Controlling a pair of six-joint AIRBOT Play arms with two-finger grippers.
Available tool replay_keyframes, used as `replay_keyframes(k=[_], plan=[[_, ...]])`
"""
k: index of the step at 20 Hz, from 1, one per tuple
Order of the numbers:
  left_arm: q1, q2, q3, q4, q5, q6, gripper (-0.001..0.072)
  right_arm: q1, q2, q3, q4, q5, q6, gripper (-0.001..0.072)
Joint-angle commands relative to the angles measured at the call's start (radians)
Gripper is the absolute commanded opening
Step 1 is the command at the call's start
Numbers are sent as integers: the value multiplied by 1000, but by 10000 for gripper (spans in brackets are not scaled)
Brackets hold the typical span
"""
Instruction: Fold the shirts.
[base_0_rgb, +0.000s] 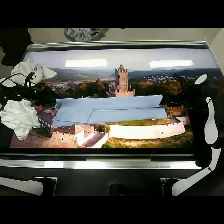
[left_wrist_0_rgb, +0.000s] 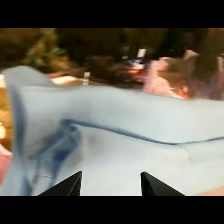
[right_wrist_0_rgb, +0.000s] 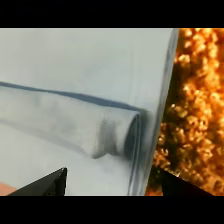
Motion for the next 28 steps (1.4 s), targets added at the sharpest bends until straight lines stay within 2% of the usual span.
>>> replay_keyframes(k=[1, 6, 7, 8, 10, 11, 12, 13, 14, 15, 17, 20, 22, 24, 28], plan=[[-62, 81, 10, -1, 13, 31, 442, -35, -21, -28, 72, 7, -28, 689], [-192, 110, 10, -1, 13, 35, 443, -35, -87, -29, 151, -41, 17, 683], [-212, 109, 10, -1, 13, 35, 443, -34, -100, -29, 177, -45, 31, 642], [-231, 109, 10, -1, 13, 35, 443, -34, -111, -29, 201, -41, 34, 557], [-269, 106, 10, -1, 19, 35, 442, -34, -115, -29, 213, -30, 26, 248], [-294, 100, 9, -1, 29, 35, 442, -35, -113, -28, 234, -20, 0, 132], [-323, 91, 9, -1, 40, 35, 442, -35, -102, -27, 266, -9, -34, 48], [-359, 77, 8, -1, 55, 35, 367, -35, -82, -27, 297, 2, -69, 46], [-401, 60, 8, -1, 76, 35, 161, -35, -51, -27, 330, 16, -99, 45], [-446, 43, 6, -1, 115, 35, 32, -35, -10, -27, 344, 34, -109, 45], [-546, 3, 2, -2, 245, 23, 33, -34, 90, -27, 344, 74, -108, 45], [-682, -72, 3, -10, 412, -117, 32, -31, 271, -28, 342, 140, -56, 44], [-745, -126, 2, -97, 485, -153, 32, -4, 380, -28, 317, 167, -13, 45], [-784, -167, 3, -226, 534, -152, 32, 47, 467, -27, 303, 184, 1, 45], [-830, -249, 5, -394, 537, -148, 32, 112, 613, -27, 308, 171, 79, 45]])
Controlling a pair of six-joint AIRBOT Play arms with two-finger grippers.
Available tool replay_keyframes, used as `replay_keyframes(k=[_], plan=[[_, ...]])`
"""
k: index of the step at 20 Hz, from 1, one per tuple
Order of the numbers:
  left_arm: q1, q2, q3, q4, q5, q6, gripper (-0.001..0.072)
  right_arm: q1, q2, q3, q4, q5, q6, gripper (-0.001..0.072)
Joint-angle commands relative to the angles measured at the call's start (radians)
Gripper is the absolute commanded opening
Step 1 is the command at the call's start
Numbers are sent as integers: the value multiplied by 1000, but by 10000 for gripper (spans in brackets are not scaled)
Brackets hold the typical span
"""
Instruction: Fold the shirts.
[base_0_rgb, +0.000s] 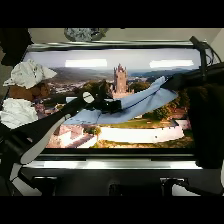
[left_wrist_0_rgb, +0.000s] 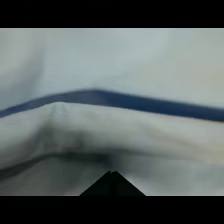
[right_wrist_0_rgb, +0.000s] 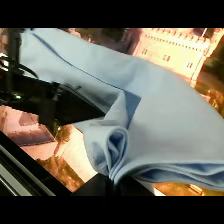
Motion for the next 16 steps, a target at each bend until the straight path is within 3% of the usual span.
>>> replay_keyframes(k=[1, 5, 7, 9, 13, 16], plan=[[-51, -77, 2, -197, 46, -5, 32, 53, 142, 1, 2, -9, 81, 45], [-108, -144, 3, -523, 78, 183, 32, 58, 203, 1, -1, -13, 132, 46], [-98, -143, 3, -536, 54, 231, 29, 59, 189, 0, -5, -33, 142, 46], [-41, -97, 3, -473, -13, 282, 28, 74, 156, 1, -6, -82, 146, 45], [157, 115, 3, -177, -103, 282, 29, 247, 24, 1, 3, -236, 159, 46], [321, 278, 3, -63, -164, 282, 29, 412, -106, 1, 54, -383, 167, 46]])
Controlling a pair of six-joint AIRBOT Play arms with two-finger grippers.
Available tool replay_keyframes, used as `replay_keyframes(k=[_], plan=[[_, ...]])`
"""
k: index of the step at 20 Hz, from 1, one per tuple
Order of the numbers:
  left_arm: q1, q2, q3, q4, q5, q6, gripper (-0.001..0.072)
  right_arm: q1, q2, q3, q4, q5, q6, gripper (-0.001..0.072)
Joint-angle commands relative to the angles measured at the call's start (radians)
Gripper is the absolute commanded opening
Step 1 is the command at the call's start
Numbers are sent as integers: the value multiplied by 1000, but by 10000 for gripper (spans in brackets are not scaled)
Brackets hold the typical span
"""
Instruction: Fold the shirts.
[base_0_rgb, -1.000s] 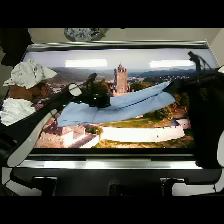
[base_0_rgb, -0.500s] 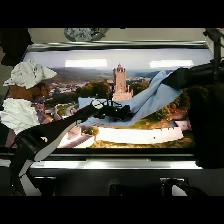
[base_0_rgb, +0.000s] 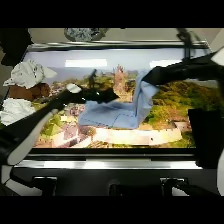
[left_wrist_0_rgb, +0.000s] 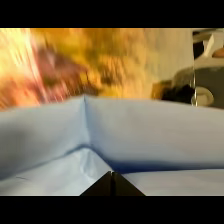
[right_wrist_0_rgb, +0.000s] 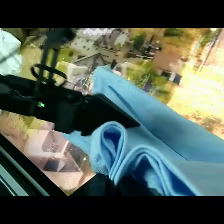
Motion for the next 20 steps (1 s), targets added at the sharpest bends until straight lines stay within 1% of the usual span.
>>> replay_keyframes(k=[1, 3, 4, 6, 8, 9, 10, 11, 12, 14, 15, 17, 18, 20], plan=[[185, 183, 0, 166, -88, 14, 30, 186, -152, 1, 84, -198, 11, 46], [269, 264, 0, 194, -120, 14, 30, 275, -241, 1, 161, -297, 12, 46], [304, 297, 0, 196, -136, 14, 30, 313, -280, 1, 175, -342, 23, 46], [347, 348, -2, 198, -157, 15, 30, 385, -358, 1, 175, -413, 85, 47], [360, 377, -2, 198, -161, 14, 30, 444, -436, 1, 177, -445, 150, 49], [360, 384, -2, 198, -161, 14, 31, 465, -467, 1, 179, -452, 165, 101], [357, 386, -2, 198, -164, 14, 31, 478, -489, 1, 182, -457, 166, 331], [355, 385, -3, 198, -169, 15, 31, 477, -500, 1, 186, -451, 152, 579], [355, 385, -5, 203, -174, 15, 31, 467, -495, 1, 185, -435, 103, 636], [355, 385, -5, 228, -193, 15, 31, 406, -453, 1, 150, -356, 24, 636], [355, 385, -5, 249, -200, 15, 31, 362, -422, 2, 86, -295, 9, 636], [356, 385, -5, 295, -206, 15, 31, 247, -342, 2, -134, -135, 11, 636], [356, 385, -5, 315, -209, 15, 31, 178, -303, 2, -258, -26, 19, 638], [362, 385, -5, 341, -211, 14, 31, 53, -267, 0, -449, 166, 44, 638]])
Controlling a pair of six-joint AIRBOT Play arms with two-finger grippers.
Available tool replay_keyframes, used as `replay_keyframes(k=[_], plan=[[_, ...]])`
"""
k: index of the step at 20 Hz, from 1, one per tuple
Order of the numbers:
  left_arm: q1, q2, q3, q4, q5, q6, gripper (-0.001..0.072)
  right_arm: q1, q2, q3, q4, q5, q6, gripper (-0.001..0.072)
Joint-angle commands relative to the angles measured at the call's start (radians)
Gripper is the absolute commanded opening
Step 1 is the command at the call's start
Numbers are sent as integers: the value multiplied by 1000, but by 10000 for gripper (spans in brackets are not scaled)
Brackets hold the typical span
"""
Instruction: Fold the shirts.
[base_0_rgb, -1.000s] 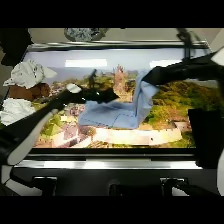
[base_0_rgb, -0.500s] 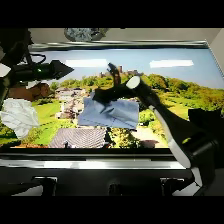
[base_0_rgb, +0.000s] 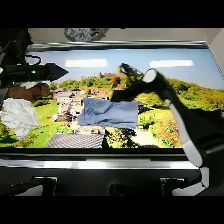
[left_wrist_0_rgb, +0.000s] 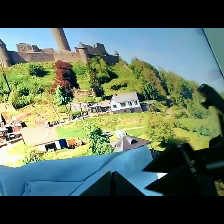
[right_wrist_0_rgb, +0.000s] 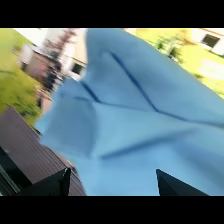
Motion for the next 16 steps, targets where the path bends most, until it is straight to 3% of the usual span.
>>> replay_keyframes(k=[1, 3, 6, 9, 12, 13, 15, 16], plan=[[10, 2, 0, 55, -10, 0, 32, -203, 63, -9, -355, 345, 7, 636], [10, 1, 0, 55, -10, 0, 32, -267, 63, -88, -311, 330, 33, 628], [8, 1, 0, 55, -11, 0, 32, -251, 58, -288, -104, 107, 19, 627], [8, 1, 0, 55, -11, -1, 32, -220, 14, -402, 111, -89, -60, 627], [8, 1, 0, 55, -10, -1, 32, -202, -40, -403, 274, -154, -138, 597], [8, 1, 0, 55, -10, -1, 32, -199, -50, -403, 289, -157, -137, 503], [8, 1, 0, 55, -10, 0, 32, -198, -54, -402, 293, -155, -157, 54], [8, 1, 0, 55, -10, 0, 32, -208, -48, -389, 296, -134, -214, 45]])
